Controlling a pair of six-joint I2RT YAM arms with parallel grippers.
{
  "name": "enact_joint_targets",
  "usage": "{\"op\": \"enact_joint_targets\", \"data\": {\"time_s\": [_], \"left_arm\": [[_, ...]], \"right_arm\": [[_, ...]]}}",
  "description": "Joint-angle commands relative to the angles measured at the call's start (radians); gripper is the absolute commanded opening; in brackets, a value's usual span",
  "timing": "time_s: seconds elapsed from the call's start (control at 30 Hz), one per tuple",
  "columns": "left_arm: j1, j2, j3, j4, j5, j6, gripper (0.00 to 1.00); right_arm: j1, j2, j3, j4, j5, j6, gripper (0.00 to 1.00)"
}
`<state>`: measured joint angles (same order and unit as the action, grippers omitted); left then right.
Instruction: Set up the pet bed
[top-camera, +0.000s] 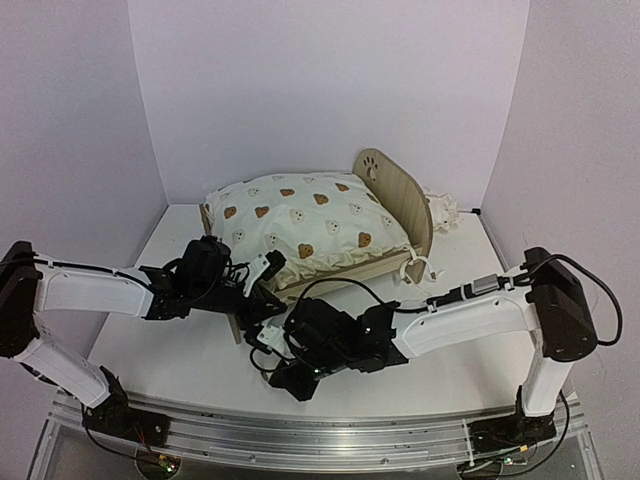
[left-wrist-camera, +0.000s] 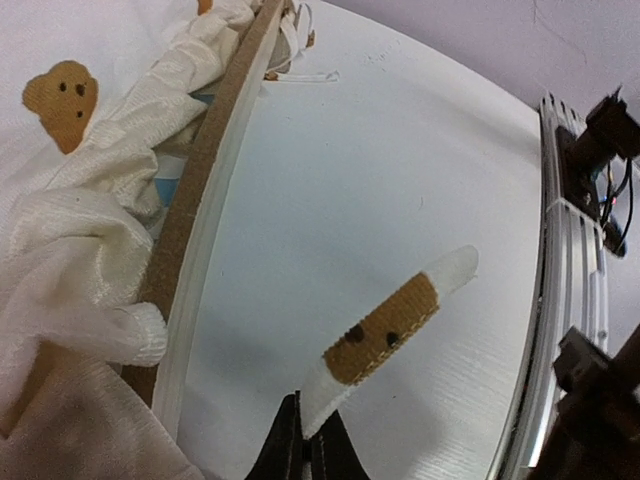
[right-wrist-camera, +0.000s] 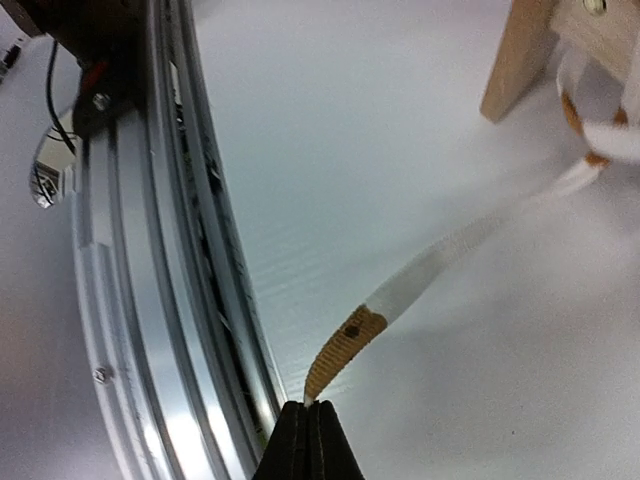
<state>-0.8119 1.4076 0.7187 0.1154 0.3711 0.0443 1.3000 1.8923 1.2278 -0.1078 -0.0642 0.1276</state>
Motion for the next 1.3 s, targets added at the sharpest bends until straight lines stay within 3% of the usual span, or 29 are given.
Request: {"op": "enact_joint_targets", "data": {"time_s": [0.0, 0.07, 0.17, 0.27, 0.4, 0.53, 0.67, 0.77, 0.9, 1.03, 1.17, 1.27], "left_arm": [[-0.003, 0.024, -0.010, 0.004, 0.044, 0.134, 0.25], [-0.003, 0.011, -0.007, -0.043, 0.045, 0.175, 0.46], [-0.001, -0.024, 0.030, -0.134, 0.065, 0.234, 0.65], [0.011, -0.059, 0.080, -0.220, 0.100, 0.258, 0.74], [0.065, -0.138, 0.111, -0.277, 0.171, 0.267, 0.77], [0.171, -0.278, 0.046, -0.298, 0.294, 0.299, 0.73], [0.180, -0.455, -0.107, -0.329, 0.395, 0.576, 0.61], [0.151, -0.569, -0.215, -0.230, 0.351, 0.653, 0.62], [0.039, -0.509, -0.208, -0.216, 0.172, 0.728, 0.63], [0.022, -0.378, -0.134, -0.248, 0.136, 0.693, 0.60], [0.022, -0.343, -0.123, -0.224, 0.123, 0.682, 0.43], [0.022, -0.357, -0.126, -0.207, 0.132, 0.660, 0.20]], "right_arm": [[-0.013, -0.046, 0.073, 0.001, -0.115, 0.035, 0.00], [-0.021, -0.053, 0.061, 0.029, -0.134, 0.065, 0.00], [-0.050, -0.071, 0.012, 0.112, -0.170, 0.135, 0.00], [-0.081, -0.083, -0.028, 0.186, -0.202, 0.185, 0.00], [-0.116, -0.096, -0.057, 0.232, -0.243, 0.223, 0.00], [-0.161, -0.102, -0.079, 0.305, -0.288, 0.277, 0.00], [-0.184, -0.074, -0.061, 0.342, -0.303, 0.310, 0.00], [-0.184, -0.040, -0.026, 0.353, -0.322, 0.319, 0.00], [-0.184, -0.018, 0.006, 0.370, -0.350, 0.320, 0.00], [-0.184, -0.007, 0.026, 0.372, -0.358, 0.314, 0.00], [-0.184, -0.001, 0.035, 0.372, -0.354, 0.312, 0.00], [-0.185, 0.006, 0.037, 0.372, -0.351, 0.314, 0.00]]}}
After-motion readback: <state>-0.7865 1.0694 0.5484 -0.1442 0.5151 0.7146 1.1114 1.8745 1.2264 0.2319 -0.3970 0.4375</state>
